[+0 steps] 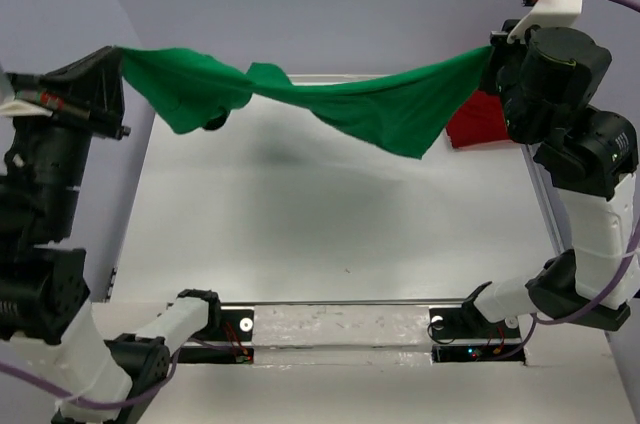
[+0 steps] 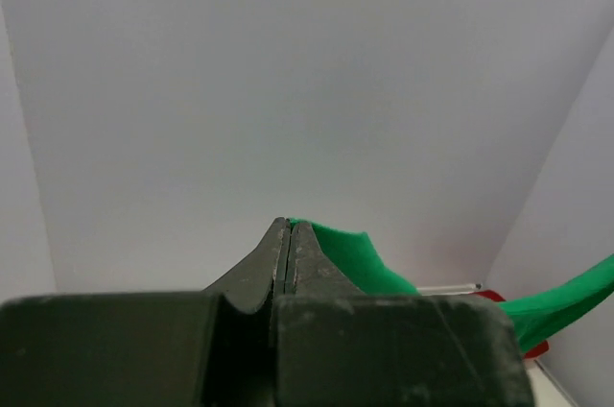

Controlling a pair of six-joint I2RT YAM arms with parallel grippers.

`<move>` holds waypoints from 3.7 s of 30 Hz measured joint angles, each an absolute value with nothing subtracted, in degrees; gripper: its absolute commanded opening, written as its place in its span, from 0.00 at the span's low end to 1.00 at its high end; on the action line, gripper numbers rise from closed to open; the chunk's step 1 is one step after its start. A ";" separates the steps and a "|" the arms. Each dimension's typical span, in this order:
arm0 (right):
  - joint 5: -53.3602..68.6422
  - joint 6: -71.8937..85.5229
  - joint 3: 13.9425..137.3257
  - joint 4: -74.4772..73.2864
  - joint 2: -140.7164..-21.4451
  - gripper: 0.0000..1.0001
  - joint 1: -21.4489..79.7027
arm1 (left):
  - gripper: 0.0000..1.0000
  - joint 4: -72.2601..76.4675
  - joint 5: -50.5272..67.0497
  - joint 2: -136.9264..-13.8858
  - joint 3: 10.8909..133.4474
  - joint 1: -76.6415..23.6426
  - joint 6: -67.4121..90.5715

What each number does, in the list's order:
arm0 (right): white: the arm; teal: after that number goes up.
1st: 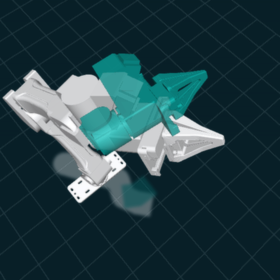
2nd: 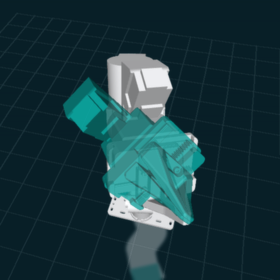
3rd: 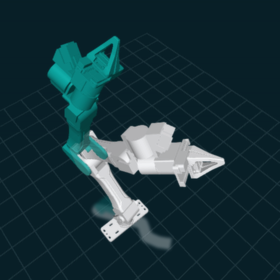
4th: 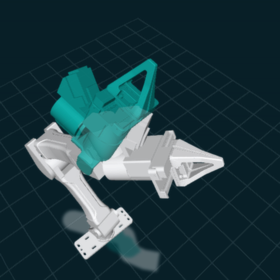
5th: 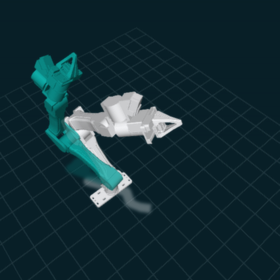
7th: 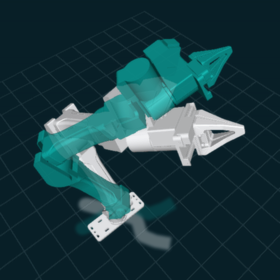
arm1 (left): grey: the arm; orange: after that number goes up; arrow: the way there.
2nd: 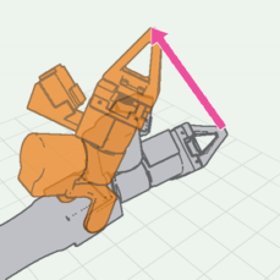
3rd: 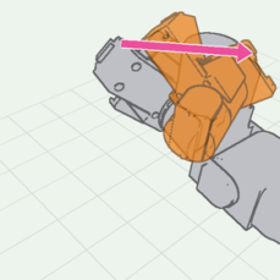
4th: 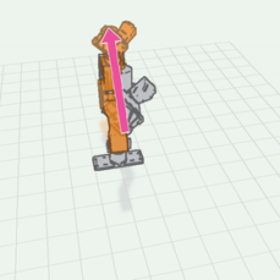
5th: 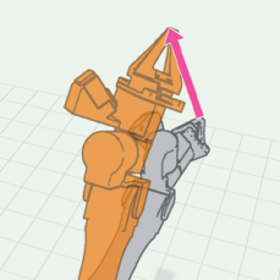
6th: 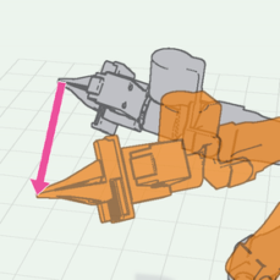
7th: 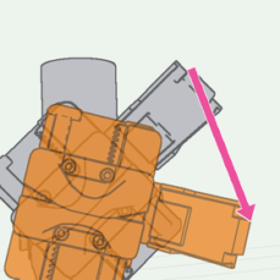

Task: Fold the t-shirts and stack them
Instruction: Flatten the tshirt out

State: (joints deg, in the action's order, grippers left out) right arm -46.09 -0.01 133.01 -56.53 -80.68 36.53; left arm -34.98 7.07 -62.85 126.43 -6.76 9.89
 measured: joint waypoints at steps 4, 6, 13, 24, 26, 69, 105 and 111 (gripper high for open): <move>-49.71 1.80 133.01 -59.31 -80.14 0.00 41.08 | 0.00 -34.00 6.57 -55.66 122.45 -6.76 9.89; -51.55 2.42 133.01 -60.73 -80.03 0.00 41.78 | 0.00 -33.71 6.42 -54.68 121.12 -6.76 9.89; -55.77 -1.10 132.92 -58.33 -81.67 0.00 42.09 | 0.00 -35.62 5.56 -62.08 123.98 -7.07 9.65; -47.05 -8.10 149.86 -49.98 -111.04 0.00 30.89 | 0.00 -36.60 5.15 -94.59 144.14 -7.14 8.60; -44.38 -8.38 149.86 -50.09 -114.26 0.00 28.12 | 0.00 -36.77 5.58 -100.09 145.77 -7.14 8.45; -73.08 -10.33 126.98 -45.50 -86.48 0.00 58.63 | 0.00 -36.75 5.69 -62.85 122.28 -9.39 10.55; -29.54 -6.59 151.57 -47.27 -123.26 0.00 25.41 | 0.00 -34.59 5.85 -111.53 144.35 -7.55 9.56; -23.05 -5.21 151.57 -49.12 -126.34 0.00 18.15 | 0.00 -35.16 8.78 -120.77 144.35 -4.25 10.70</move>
State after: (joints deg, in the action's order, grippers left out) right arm -23.05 -5.21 151.57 -49.12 -126.34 18.15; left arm -35.16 8.78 -120.77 144.35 -4.25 10.70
